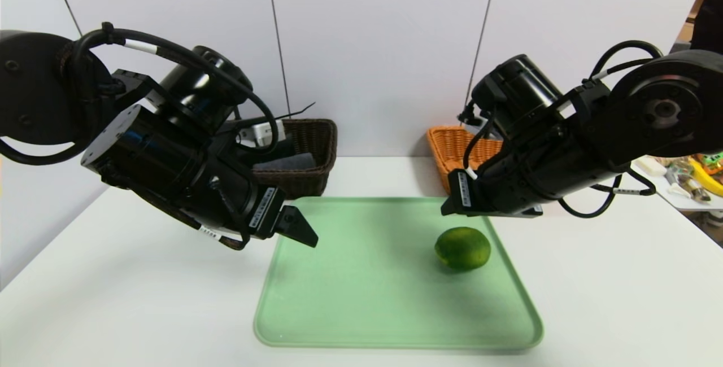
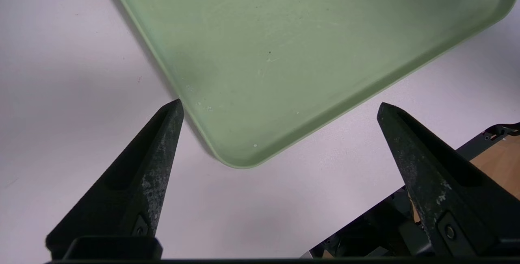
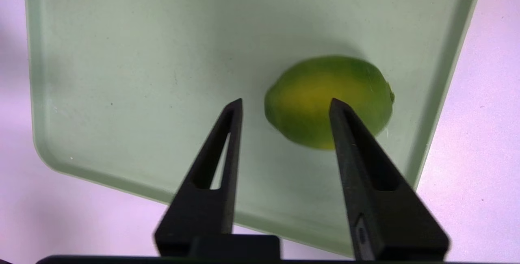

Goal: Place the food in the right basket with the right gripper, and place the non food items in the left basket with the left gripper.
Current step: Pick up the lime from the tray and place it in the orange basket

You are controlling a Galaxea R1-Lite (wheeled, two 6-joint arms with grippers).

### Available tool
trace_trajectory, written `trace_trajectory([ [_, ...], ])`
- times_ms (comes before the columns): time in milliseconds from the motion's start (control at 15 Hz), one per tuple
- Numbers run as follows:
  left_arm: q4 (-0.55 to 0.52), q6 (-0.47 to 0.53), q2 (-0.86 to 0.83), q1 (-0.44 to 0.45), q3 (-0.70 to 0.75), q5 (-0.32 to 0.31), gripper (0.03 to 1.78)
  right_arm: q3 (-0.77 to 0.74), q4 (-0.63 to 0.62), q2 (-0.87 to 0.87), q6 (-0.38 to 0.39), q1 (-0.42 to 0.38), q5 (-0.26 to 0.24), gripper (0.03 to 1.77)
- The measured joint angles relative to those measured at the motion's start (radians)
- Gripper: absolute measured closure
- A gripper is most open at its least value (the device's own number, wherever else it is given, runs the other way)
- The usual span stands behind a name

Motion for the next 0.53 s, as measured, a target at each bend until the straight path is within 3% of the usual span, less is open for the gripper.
trace_trajectory([
  [267,0.000,0.001,0.000,-0.001,-0.001,-0.001,0.12,-0.003,0.000,-0.002,0.000,0.000,-0.001,0.63],
  [533,-0.001,0.000,0.000,-0.003,-0.002,-0.002,0.12,0.005,0.006,-0.005,-0.004,0.000,-0.004,0.41],
])
